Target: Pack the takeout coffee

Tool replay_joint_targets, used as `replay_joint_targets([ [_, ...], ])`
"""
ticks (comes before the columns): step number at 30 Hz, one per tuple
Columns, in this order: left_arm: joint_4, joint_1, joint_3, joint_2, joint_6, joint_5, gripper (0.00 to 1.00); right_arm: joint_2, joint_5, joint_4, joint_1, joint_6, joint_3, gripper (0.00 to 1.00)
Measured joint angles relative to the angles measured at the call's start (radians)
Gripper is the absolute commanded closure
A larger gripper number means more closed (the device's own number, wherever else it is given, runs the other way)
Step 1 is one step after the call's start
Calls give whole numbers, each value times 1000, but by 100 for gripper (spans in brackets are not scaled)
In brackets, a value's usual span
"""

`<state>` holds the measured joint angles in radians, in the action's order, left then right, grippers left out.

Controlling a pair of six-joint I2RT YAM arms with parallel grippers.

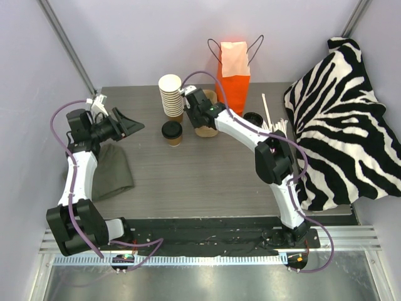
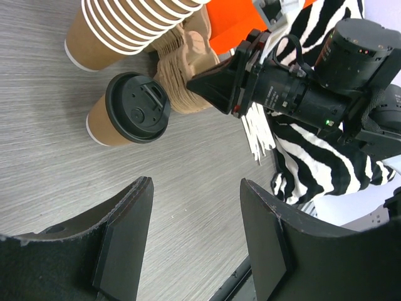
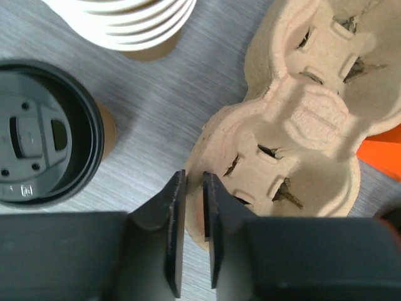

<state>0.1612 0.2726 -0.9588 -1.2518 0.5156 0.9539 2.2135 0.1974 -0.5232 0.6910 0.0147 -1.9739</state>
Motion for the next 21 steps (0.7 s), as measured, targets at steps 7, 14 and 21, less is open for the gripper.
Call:
replay_joint_targets([
  [7,0,5,0,0,0,3,38,-115,-36,-13,-8,-16,147,98],
  [14,0,5,0,0,2,8,38,-271,-114,-61,-35,-69,315,99],
  [21,0,5,12,0,5,8,38,-351,-192,-105,-69,-101,376,99],
])
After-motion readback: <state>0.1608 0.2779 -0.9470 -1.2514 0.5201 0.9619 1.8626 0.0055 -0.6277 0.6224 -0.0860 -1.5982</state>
